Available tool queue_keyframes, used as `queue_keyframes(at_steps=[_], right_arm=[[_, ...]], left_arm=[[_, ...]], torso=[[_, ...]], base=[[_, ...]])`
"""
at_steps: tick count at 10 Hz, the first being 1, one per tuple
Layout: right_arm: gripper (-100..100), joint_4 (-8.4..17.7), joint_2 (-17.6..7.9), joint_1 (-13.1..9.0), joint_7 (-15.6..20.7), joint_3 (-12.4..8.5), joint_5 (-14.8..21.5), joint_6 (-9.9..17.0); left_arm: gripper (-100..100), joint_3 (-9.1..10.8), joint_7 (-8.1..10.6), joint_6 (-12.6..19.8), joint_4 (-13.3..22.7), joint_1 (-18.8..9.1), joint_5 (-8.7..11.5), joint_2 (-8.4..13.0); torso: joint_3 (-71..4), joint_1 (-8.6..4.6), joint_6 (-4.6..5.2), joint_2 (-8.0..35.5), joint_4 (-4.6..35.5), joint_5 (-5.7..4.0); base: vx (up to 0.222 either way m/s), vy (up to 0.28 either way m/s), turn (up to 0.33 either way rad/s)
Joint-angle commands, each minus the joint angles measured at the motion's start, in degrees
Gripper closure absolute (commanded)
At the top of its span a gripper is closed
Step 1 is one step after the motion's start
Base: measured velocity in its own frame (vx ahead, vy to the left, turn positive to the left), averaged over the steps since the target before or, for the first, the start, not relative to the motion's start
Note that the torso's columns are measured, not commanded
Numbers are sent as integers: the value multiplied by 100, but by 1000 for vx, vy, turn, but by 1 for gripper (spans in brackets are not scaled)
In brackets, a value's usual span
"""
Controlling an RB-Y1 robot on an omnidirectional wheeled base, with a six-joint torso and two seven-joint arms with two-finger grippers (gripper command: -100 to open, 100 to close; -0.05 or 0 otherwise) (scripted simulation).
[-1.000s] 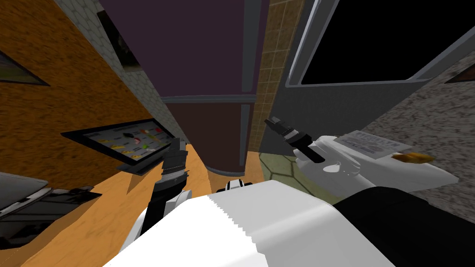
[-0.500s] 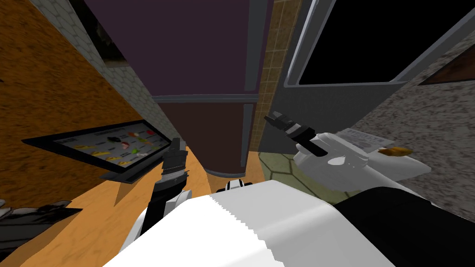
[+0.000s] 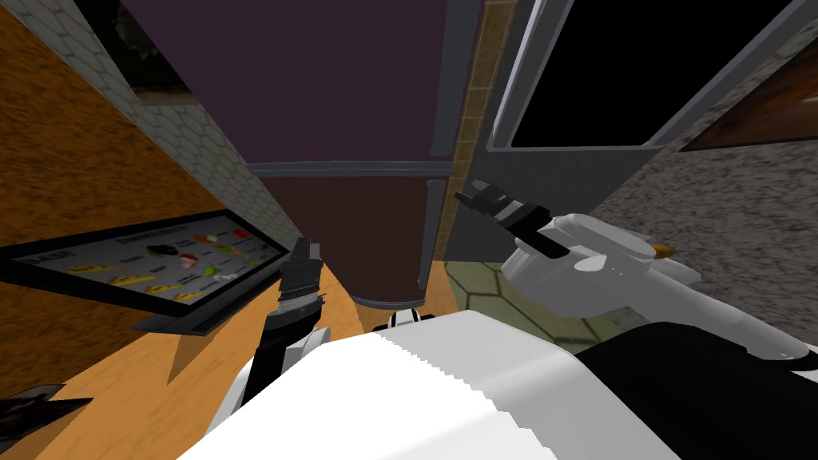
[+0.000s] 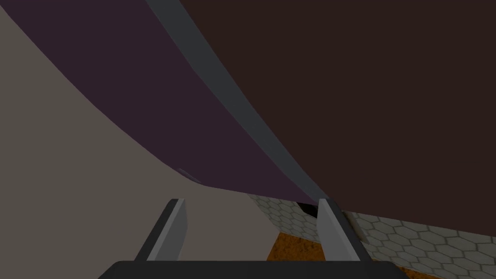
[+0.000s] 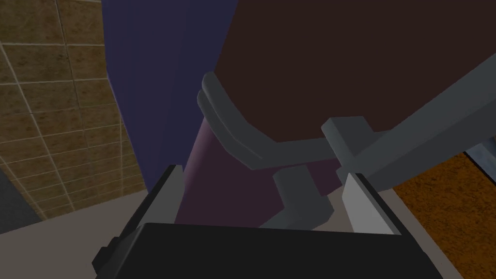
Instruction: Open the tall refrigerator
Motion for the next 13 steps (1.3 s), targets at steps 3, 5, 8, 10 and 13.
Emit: queue_keyframes(at_steps=[3,5,8,10,13], right_arm=[[-100,105,-651,-185,76,-208,181,195],[-100,149,-1022,-290,126,-373,308,328],[-100,166,-1264,-336,148,-445,364,386],[-100,190,-1574,-412,184,-567,458,483],[-100,220,-1911,-496,224,-700,561,589]], left_arm=[[0,0,0,0,0,0,0,0],[0,0,0,0,0,0,0,0],[0,1,0,0,0,0,0,1],[0,0,0,0,0,-1,0,1],[0,0,0,0,0,-1,0,0]], torso=[[-5,-3,-4,-8,-3,0],[-7,16,-2,-10,-4,6],[-16,48,-33,-14,0,33],[-16,73,-28,-17,-3,39],[-14,66,-28,-18,-10,32]], base=[[38,73,-106],[57,134,-176],[25,66,-69],[25,63,-84],[25,107,-99]])
